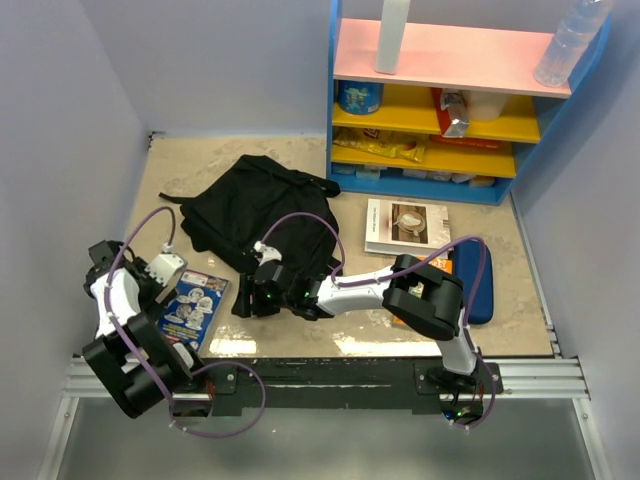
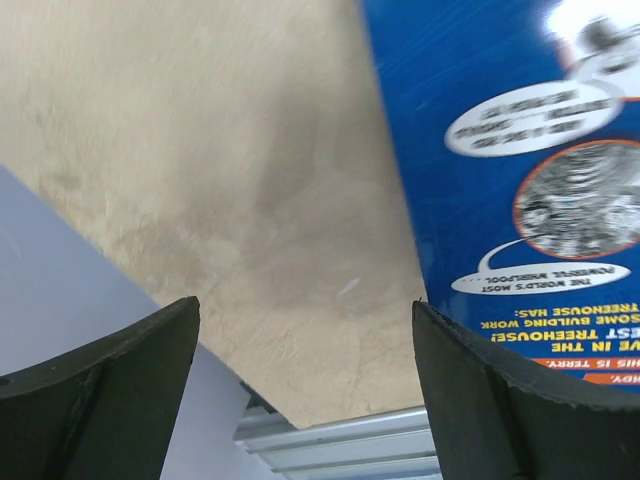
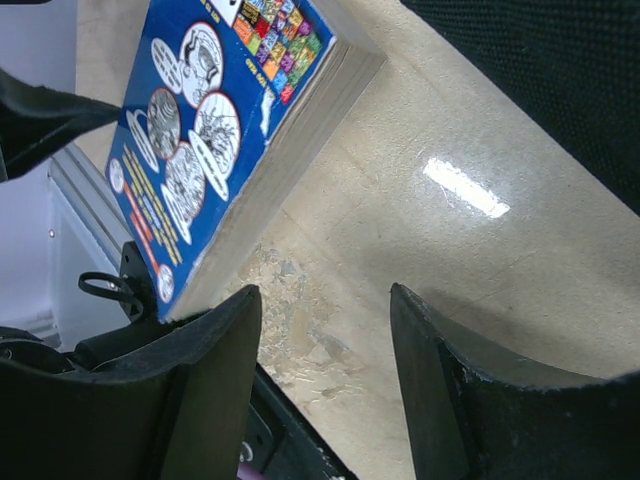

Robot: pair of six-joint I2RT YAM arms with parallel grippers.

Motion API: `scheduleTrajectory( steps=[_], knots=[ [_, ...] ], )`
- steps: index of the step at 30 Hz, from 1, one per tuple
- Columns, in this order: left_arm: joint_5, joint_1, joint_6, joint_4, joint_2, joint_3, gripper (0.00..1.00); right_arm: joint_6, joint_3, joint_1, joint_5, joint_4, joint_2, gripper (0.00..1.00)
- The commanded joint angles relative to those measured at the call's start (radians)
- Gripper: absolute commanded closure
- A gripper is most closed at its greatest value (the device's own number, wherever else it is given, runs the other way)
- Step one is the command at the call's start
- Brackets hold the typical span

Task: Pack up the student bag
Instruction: Pick up the book from the center of the board.

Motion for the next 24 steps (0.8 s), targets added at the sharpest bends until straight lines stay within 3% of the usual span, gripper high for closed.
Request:
scheduleTrajectory(
  steps=[1, 7, 18, 22, 24],
  knots=[
    [0.109, -0.100, 0.037, -0.141, -0.048, -0.003, 0.09, 0.034, -0.011, 0.003, -0.014, 0.037, -0.049, 0.41],
    [0.184, -0.201, -0.003, -0.211, -0.033, -0.006, 0.08, 0.054, -0.010, 0.001, -0.030, 0.074, -0.035, 0.39],
    [0.280, -0.206, 0.145, -0.331, -0.017, -0.004, 0.07, 0.044, 0.077, 0.000, -0.030, 0.043, 0.025, 0.39],
    [0.359, -0.212, 0.197, -0.416, 0.028, 0.080, 0.10, 0.034, 0.127, -0.002, -0.030, 0.017, 0.046, 0.37],
    [0.411, -0.217, 0.179, -0.461, 0.125, 0.163, 0.10, 0.041, 0.133, 0.000, -0.030, 0.016, 0.057, 0.37]
  ],
)
